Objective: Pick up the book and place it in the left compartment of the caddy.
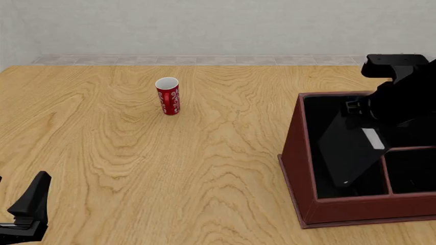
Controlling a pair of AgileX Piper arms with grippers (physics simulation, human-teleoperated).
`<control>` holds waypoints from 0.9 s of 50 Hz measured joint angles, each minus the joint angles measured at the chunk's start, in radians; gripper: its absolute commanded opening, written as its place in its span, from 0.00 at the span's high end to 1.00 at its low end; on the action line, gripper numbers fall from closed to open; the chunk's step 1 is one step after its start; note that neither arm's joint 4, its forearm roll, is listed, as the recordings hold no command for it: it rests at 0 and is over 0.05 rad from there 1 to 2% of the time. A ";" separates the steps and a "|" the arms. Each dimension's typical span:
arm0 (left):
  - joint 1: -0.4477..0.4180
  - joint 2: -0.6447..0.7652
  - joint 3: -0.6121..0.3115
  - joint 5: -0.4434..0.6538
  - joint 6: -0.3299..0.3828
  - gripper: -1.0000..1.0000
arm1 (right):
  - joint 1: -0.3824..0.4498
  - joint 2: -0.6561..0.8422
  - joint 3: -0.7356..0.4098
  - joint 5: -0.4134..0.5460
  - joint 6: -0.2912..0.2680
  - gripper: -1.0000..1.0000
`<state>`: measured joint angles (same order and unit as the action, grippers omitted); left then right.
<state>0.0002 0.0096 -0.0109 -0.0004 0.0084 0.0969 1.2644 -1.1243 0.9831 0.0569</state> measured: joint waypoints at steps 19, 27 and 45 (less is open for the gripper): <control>0.000 0.000 0.000 0.000 0.000 0.00 | -0.002 0.011 0.055 -0.052 0.009 1.00; 0.000 0.000 0.000 0.000 0.000 0.00 | -0.001 0.022 0.076 -0.078 0.014 1.00; 0.000 0.000 0.000 0.000 0.000 0.00 | 0.002 0.052 0.118 -0.134 0.022 1.00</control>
<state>0.0003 0.0096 -0.0109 -0.0004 0.0084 0.0984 1.3164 -1.0065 0.8487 0.0785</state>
